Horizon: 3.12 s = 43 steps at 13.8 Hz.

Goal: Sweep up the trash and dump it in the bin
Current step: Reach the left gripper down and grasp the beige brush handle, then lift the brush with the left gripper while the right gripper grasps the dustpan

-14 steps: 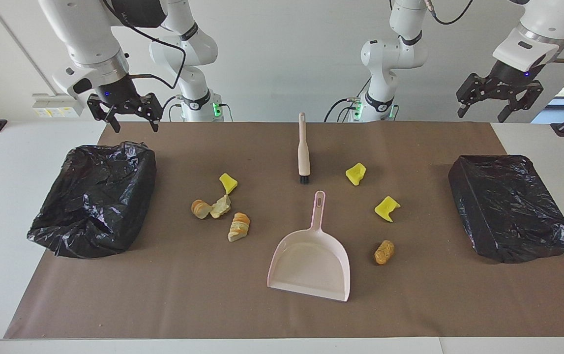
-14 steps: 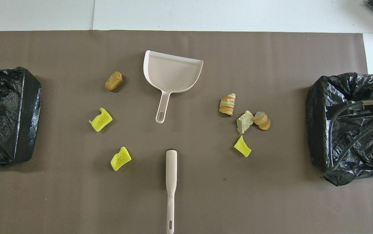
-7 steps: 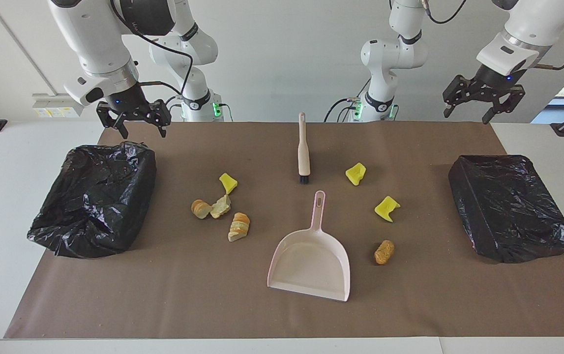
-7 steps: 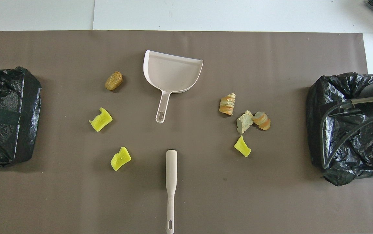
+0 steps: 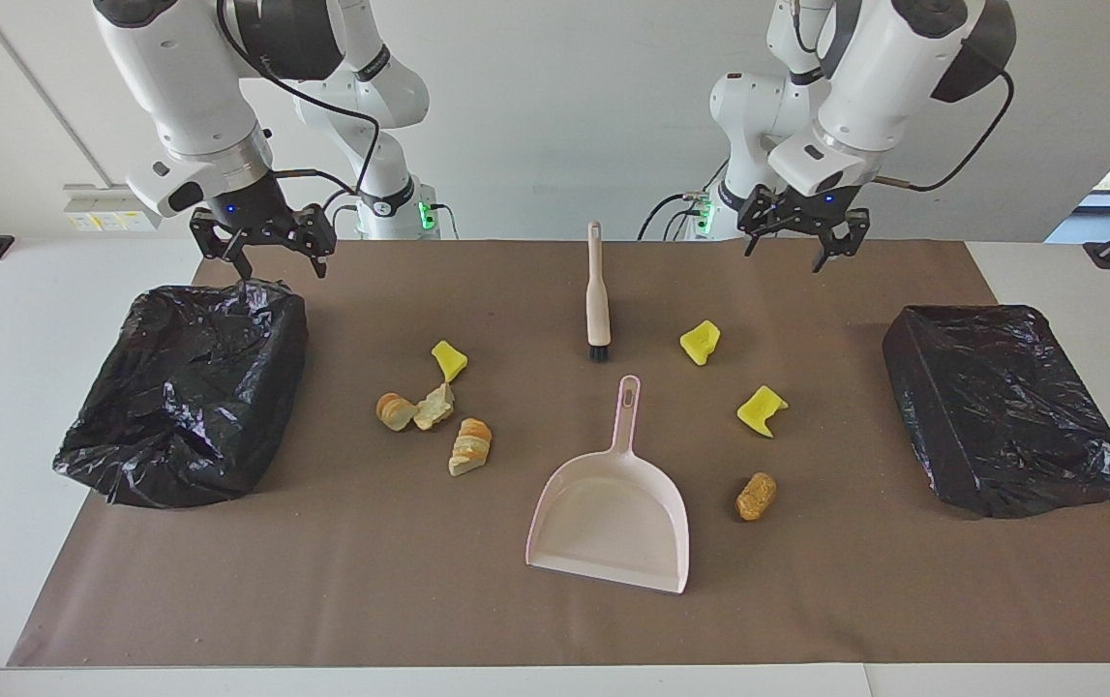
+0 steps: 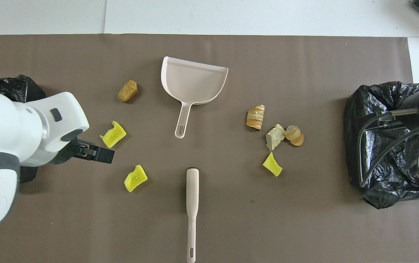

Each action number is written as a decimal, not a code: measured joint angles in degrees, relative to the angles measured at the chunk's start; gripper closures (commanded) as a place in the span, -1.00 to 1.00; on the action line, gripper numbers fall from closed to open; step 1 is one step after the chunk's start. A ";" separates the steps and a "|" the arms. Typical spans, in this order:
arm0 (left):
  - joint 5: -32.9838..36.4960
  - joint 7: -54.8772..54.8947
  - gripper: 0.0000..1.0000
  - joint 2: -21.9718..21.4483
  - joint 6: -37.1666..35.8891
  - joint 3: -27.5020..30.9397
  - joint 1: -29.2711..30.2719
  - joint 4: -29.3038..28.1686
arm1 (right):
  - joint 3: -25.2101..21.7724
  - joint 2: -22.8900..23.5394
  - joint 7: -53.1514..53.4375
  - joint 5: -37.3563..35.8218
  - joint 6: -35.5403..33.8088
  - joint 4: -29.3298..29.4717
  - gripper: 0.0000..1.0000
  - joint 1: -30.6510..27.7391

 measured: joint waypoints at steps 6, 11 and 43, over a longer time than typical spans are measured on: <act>-0.01 -11.68 -1.00 -3.79 6.60 -0.13 -11.66 -11.57 | 0.01 0.00 0.00 0.00 0.00 -0.55 -1.00 0.01; -0.02 -22.08 -1.00 -3.72 15.66 -0.15 -21.49 -21.66 | 0.05 -0.03 -1.19 -0.01 -0.74 -0.96 -1.00 0.19; 4.59 -22.43 1.00 -5.69 7.70 2.48 -5.27 -22.30 | 0.22 2.22 8.54 3.47 7.54 -4.86 -1.00 5.05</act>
